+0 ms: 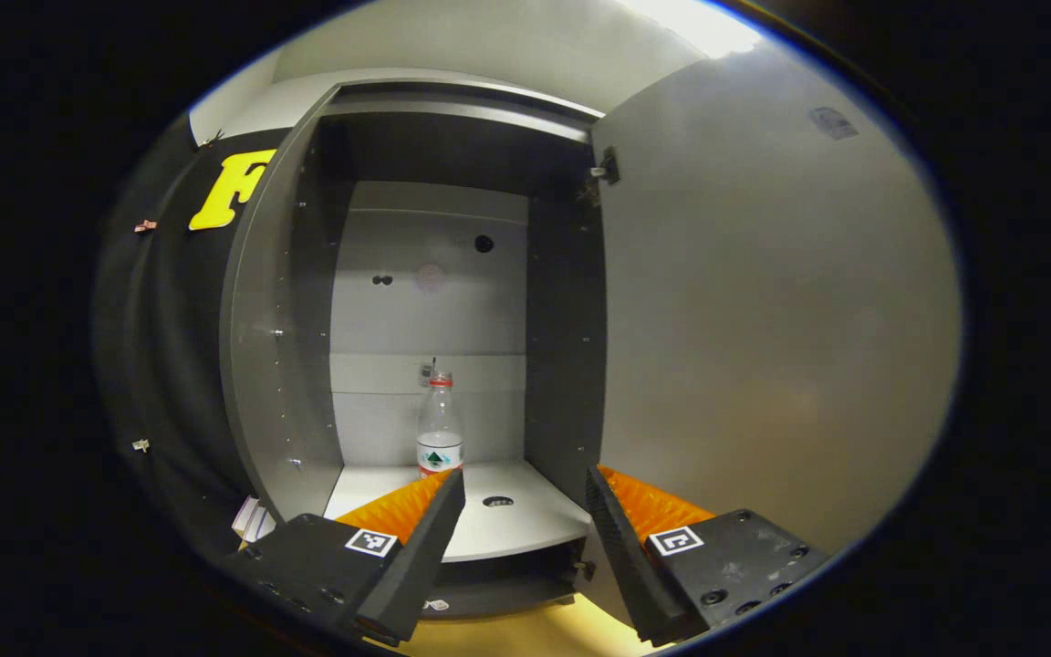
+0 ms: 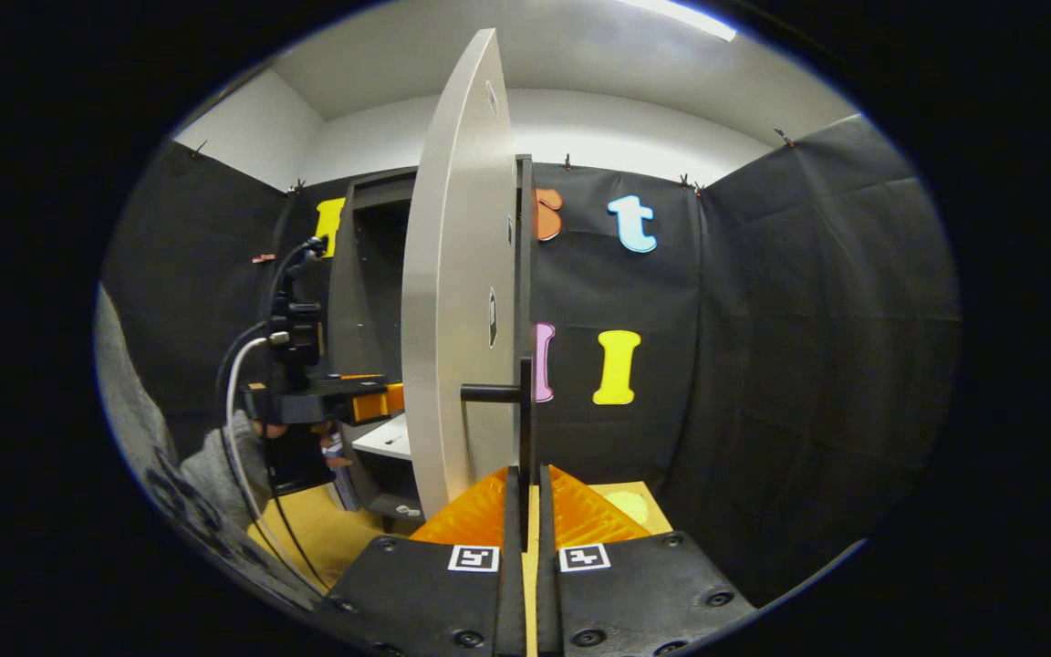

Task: Open the cabinet door with the right hand, grasp the bottle in the cabinet with the left hand and place it on the coaster, then close the cabinet door with the right hand.

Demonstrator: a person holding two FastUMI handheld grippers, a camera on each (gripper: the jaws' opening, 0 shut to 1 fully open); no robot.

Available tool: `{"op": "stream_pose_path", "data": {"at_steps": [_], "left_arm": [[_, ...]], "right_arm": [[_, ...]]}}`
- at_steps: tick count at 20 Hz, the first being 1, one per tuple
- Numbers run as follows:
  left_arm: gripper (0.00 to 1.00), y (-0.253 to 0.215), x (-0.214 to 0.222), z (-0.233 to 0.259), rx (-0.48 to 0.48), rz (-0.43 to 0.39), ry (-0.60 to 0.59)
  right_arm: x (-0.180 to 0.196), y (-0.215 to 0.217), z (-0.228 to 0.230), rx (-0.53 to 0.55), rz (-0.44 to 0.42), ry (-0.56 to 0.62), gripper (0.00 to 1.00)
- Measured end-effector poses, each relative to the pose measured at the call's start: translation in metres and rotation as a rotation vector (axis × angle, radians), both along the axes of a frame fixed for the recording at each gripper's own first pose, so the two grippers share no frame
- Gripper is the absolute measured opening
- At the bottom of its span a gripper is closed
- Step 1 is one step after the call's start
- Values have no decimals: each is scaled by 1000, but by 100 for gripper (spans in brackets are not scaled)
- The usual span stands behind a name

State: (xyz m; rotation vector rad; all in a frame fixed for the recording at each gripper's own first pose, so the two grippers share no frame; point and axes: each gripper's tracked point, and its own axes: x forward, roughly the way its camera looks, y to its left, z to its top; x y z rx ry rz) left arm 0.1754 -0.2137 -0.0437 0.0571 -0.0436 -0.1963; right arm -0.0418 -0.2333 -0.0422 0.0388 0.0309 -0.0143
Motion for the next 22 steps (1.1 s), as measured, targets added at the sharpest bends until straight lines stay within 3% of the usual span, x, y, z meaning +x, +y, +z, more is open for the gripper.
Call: {"op": "stream_pose_path", "data": {"at_steps": [3,7,9,10,13,17,18,19,22], "left_arm": [[85,18,37,1,-6,68,-18],[85,46,93,-7,-1,185,-22],[85,53,119,-16,31,214,-15],[85,56,131,-21,31,222,-8],[85,50,162,-29,3,203,20],[85,65,197,-37,48,244,23],[85,62,201,-41,51,233,32],[85,59,208,-45,52,225,39],[85,63,232,-54,61,228,53]], "right_arm": [[-6,-1,1,18,12,9,8],[-34,-33,3,29,-80,9,9],[-44,-32,8,65,-85,2,12],[-45,-32,11,69,-88,-4,7],[-44,-45,16,68,-126,-19,7],[-39,-62,15,78,-197,-14,7],[-38,-64,16,77,-209,-15,12],[-34,-66,16,76,-221,-15,7],[-30,-65,18,81,-233,-16,7]]}}
